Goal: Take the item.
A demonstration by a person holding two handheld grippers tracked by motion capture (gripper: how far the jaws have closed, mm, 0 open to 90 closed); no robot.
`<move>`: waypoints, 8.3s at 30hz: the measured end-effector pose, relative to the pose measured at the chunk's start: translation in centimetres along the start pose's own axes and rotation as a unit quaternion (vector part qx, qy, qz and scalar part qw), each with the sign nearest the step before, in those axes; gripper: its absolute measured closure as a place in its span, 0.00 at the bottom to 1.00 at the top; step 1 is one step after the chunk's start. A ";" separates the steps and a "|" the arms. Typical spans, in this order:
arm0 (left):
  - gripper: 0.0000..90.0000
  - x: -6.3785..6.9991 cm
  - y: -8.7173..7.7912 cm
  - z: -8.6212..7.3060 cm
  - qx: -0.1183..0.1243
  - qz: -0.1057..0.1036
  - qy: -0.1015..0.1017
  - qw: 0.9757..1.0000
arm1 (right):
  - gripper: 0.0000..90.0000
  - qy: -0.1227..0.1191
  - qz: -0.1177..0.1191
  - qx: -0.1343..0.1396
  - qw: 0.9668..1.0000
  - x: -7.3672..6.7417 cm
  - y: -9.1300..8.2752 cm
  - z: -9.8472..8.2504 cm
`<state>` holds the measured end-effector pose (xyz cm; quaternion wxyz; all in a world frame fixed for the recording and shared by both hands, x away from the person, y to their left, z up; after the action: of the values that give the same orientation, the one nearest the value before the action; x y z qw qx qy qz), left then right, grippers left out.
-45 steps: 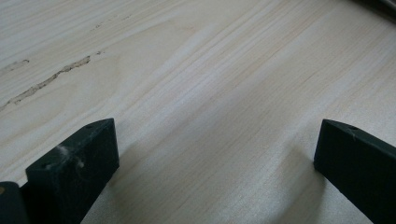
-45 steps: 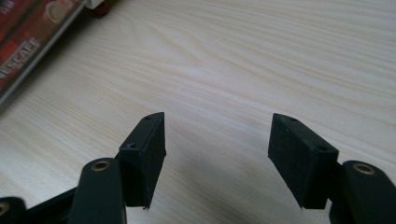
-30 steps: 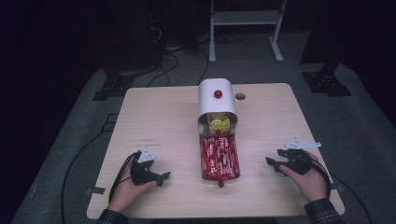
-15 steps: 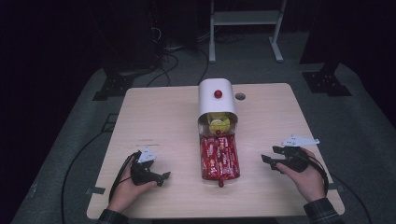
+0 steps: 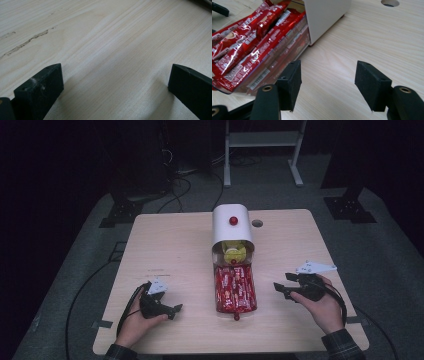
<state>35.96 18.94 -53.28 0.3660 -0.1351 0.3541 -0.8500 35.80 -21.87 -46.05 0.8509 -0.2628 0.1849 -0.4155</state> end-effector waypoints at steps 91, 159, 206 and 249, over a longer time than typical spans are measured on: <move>0.00 0.0 0.0 0.0 0.000 0.000 0.000 1.000 | 0.66 -0.090 0.062 -0.011 0.994 -9.6 7.8 3.7; 0.00 0.0 0.0 0.0 0.000 0.000 0.000 1.000 | 0.91 -0.033 0.091 -0.021 0.995 -8.2 3.1 3.1; 0.00 0.0 0.0 0.0 0.000 0.000 0.000 1.000 | 0.91 -0.011 0.051 0.005 0.999 -3.5 -0.6 1.6; 0.00 0.0 0.0 0.0 0.000 0.000 0.000 1.000 | 0.91 0.005 0.026 -0.056 0.998 -0.8 3.1 -1.8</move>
<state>35.94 18.94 -53.28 0.3659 -0.1351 0.3542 -0.8499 36.30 -20.19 -49.27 0.8447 -0.3029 0.2186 -0.3834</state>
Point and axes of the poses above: each handheld gripper's, and its own axes: y roughly forward along the jaws, z roughly out of its top, x roughly to its right, the point moved 7 cm from there along y, roughly forward along the jaws, and after that the axes turned 1 degree about y, right-handed, at the moved point
